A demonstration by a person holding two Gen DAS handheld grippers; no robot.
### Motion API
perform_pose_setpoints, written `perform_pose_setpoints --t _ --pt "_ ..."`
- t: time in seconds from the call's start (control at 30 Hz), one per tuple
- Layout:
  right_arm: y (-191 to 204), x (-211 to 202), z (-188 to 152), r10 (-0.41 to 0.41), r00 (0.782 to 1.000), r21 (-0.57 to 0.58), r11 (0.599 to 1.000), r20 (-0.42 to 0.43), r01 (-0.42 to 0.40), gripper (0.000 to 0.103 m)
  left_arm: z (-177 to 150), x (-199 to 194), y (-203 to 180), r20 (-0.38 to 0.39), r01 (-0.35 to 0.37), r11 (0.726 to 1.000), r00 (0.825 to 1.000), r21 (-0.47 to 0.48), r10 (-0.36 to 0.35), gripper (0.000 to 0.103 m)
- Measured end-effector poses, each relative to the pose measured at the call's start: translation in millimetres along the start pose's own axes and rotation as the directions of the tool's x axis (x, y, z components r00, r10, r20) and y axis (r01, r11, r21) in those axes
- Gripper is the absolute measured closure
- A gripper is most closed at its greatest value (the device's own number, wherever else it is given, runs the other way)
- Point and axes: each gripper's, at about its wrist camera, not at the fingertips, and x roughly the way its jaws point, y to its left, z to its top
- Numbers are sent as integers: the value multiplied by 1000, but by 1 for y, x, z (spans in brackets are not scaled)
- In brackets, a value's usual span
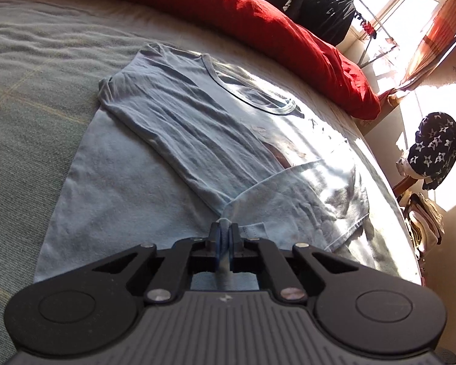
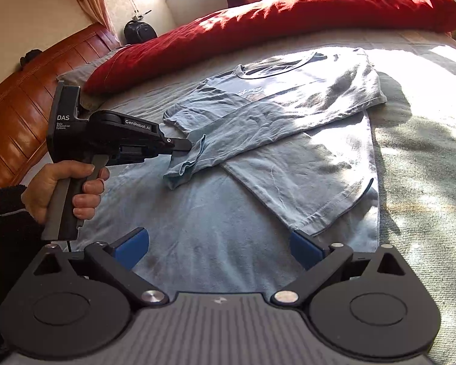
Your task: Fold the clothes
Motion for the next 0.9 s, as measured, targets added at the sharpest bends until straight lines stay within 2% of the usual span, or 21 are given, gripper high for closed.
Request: perform_pose_setpoints --t 0.1,0.27,0.63,0.8,0.9 --pt "-1 -1 1 -1 1000 2 1000 3 1 2 3 -21 -5 52 19 1000 998 22 -20 100" --pt "0 -2 1 -1 1000 4 1000 7 1 2 7 -45 -2 82 8 999 997 33 -11 100" --pt "5 1 4 -4 1000 -23 1000 1 4 2 -4 -45 28 45 -33 998 998 -44 35 100" --pt "1 -4 22 -89 995 -100 991 43 93 2 -3 -46 28 53 -32 998 998 -49 34 100" --pt "-12 -1 41 -189 980 -153 968 70 198 1 -1 -48 29 63 -32 998 997 -50 35 100"
